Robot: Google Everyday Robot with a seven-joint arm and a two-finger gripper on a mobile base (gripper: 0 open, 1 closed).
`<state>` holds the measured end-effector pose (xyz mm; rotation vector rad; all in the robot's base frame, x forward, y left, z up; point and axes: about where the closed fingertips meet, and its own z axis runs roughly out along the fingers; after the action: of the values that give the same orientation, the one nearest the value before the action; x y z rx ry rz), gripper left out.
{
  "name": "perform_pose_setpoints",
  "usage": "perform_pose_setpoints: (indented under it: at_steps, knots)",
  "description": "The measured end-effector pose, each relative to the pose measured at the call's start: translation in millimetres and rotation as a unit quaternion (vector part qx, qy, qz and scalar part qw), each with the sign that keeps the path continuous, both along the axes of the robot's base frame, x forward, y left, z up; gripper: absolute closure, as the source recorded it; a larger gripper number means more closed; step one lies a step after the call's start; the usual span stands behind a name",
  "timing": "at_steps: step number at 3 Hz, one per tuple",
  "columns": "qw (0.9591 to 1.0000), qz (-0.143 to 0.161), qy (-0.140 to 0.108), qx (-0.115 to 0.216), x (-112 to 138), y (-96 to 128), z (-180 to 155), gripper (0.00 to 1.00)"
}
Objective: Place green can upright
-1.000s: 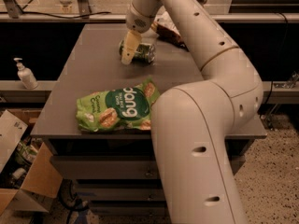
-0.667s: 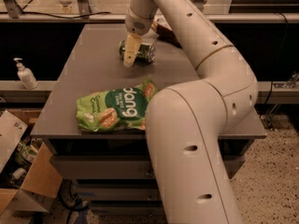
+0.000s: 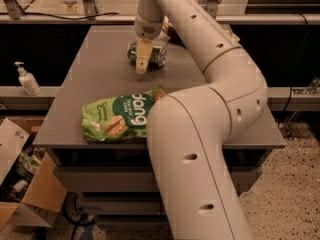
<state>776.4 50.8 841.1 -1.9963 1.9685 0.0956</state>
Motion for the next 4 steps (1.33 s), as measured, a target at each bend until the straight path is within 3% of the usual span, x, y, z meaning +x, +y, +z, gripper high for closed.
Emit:
perform_pose_setpoints:
  at_steps: [2, 3, 4]
  knots:
    - [0.9996, 0.005, 0.003, -0.026, 3.1, 8.5, -5.3, 0.0]
    - [0.9994, 0.001, 0.006, -0.033, 4.8, 13.4, -7.4, 0.18]
    - [0.9993, -0.006, 0.006, -0.037, 6.8, 13.1, -7.6, 0.42]
